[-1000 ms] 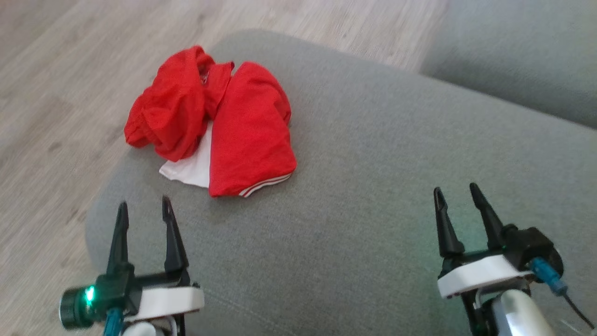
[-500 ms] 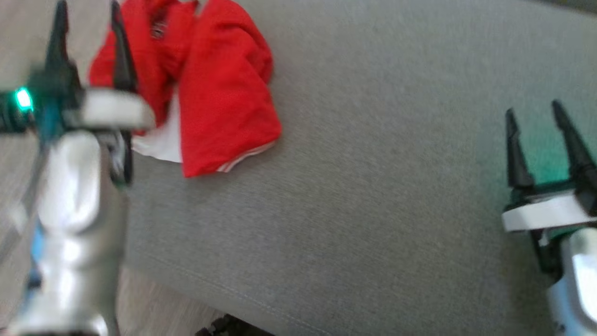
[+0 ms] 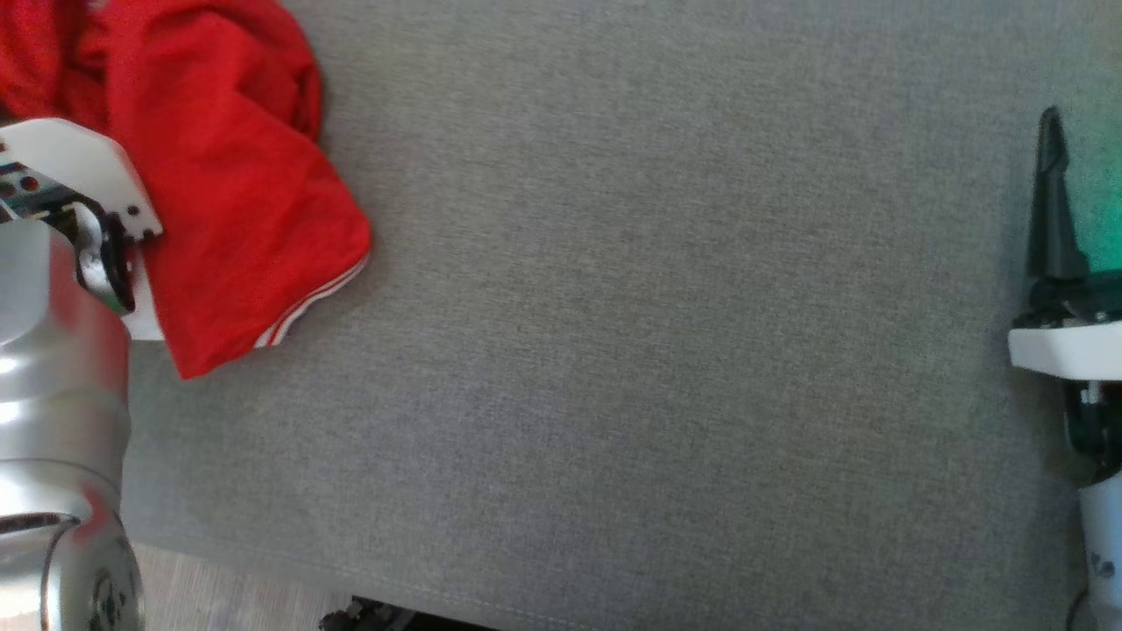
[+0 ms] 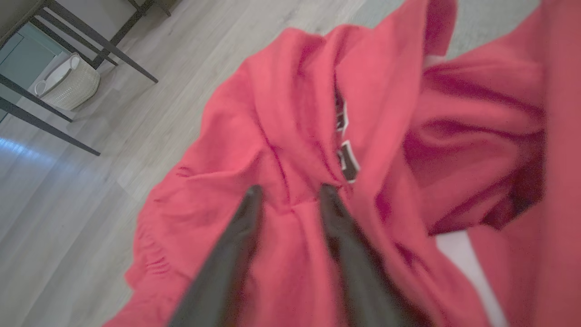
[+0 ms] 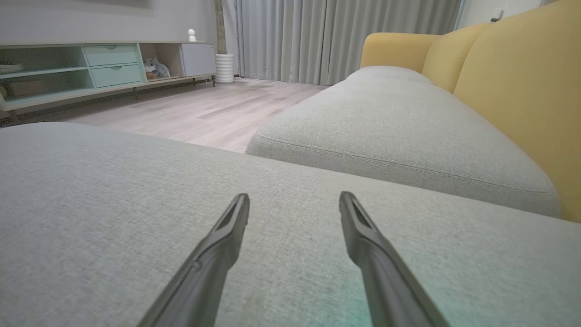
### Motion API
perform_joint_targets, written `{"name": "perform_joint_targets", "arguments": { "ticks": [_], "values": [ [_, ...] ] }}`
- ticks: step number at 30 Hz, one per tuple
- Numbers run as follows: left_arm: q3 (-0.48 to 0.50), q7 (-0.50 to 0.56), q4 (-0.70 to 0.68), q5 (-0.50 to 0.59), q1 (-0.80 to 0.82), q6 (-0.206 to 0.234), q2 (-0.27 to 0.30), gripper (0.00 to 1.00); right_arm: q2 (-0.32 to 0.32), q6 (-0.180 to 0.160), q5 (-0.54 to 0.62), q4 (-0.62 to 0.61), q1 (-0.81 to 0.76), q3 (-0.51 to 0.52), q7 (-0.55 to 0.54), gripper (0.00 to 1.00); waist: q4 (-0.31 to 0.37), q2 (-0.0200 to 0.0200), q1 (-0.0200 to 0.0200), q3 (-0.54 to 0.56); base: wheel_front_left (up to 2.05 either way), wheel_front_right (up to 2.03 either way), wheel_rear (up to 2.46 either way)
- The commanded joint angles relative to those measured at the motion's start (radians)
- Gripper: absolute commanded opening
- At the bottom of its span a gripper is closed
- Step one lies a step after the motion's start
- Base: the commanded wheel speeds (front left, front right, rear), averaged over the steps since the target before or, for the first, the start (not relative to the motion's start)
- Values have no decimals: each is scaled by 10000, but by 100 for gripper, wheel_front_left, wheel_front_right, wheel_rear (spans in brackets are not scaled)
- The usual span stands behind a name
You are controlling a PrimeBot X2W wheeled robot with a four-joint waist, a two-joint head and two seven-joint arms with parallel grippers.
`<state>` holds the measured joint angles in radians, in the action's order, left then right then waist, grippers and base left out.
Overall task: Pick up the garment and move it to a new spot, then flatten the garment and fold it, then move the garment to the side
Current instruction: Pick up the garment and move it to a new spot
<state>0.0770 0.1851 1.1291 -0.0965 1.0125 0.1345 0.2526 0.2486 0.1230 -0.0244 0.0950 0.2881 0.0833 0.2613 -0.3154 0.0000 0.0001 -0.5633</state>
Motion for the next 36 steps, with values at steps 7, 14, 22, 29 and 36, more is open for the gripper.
{"name": "perform_joint_targets", "arguments": {
  "ticks": [7,14,22,29,36],
  "values": [
    [190,-2578,-344,-168,1058,-135,904,0,-97,77,-18,130,-174,-81,5,100,-1,0,-1,106,0,0,0],
    [-656,-3921,-1522,510,2167,-400,1186,0,-713,77,-124,434,-203,-454,5,100,320,0,-1,1299,0,0,0],
    [-1839,-3555,-5016,974,2869,-1309,821,0,-1656,77,-611,532,-276,-533,5,100,1716,0,-1,2577,0,0,0],
    [-3270,-2294,-7981,801,2129,-2185,-193,0,-1959,77,-992,239,-498,-673,5,100,3842,0,-1,3351,0,0,0],
    [-4465,-2406,-7832,611,322,-2229,-1117,0,-1980,77,-2246,70,-492,-946,5,100,5375,0,-1,3353,0,0,0]
  ]
}}
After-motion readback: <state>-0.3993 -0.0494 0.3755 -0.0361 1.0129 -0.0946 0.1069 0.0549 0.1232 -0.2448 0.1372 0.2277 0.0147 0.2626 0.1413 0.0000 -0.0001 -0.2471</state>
